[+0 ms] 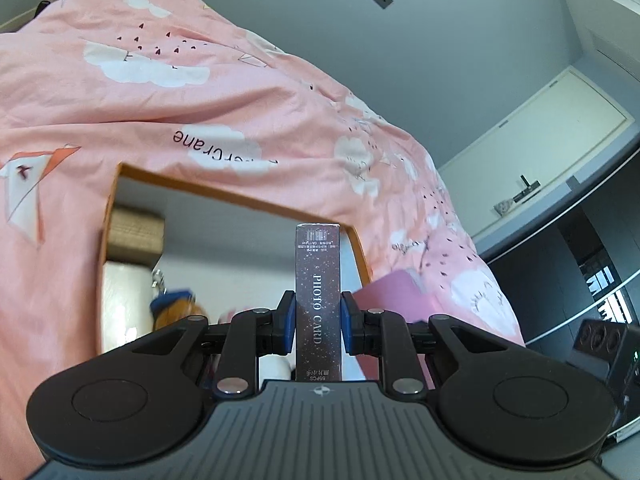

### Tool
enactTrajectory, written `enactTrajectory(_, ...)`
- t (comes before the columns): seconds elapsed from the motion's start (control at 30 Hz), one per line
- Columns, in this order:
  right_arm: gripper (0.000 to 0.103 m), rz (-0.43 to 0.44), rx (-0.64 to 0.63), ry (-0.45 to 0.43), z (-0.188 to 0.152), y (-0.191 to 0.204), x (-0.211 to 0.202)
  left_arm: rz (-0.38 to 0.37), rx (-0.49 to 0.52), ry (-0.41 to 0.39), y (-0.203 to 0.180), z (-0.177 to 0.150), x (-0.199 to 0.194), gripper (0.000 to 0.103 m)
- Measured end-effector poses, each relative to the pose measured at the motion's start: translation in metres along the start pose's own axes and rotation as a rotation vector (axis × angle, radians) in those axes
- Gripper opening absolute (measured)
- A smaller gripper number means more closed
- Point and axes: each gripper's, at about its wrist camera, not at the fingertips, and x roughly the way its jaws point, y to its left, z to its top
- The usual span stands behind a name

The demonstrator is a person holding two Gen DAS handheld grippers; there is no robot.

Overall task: Organize objects
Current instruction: 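Lift the photo card box and pink pouch over the shoebox with both grippers, then lower the photo card box into the shoebox and open the left gripper while the right releases the pouch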

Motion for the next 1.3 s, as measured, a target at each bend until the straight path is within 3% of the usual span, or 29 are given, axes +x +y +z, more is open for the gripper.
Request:
enactTrajectory(0.27,0.023,-0.088,-0.007,0.039,0.014,-0.024,0.06,0.113,0.033,0.033,0.026,0.021,0.068,0.025)
enactTrajectory(0.6,0.023,-0.15,-0.042,0.139,0.012,-0.04,0.119,0.171,0.009,0.136,0.054,0.021,0.119,0.025)
enactTrajectory(0.77,0.023,-0.167,-0.029,0.195,0.005,-0.047,0.129,0.22,-0.016,0.174,0.066,0.021,0.128,0.025)
enactTrajectory(0.93,0.023,-0.164,-0.006,0.238,-0.001,-0.049,0.129,0.273,0.057,0.186,0.064,0.018,0.13,0.026)
enactTrajectory(1.07,0.023,-0.16,0.023,0.269,-0.005,-0.05,0.128,0.318,0.129,0.144,0.053,0.017,0.119,0.042)
enactTrajectory(1.2,0.023,-0.15,0.075,0.322,-0.009,-0.053,0.13,0.375,0.192,0.121,0.045,0.014,0.108,0.043)
enactTrajectory(1.3,0.024,-0.144,0.106,0.375,-0.013,-0.054,0.133,0.359,0.199,0.13,0.043,0.011,0.101,0.043)
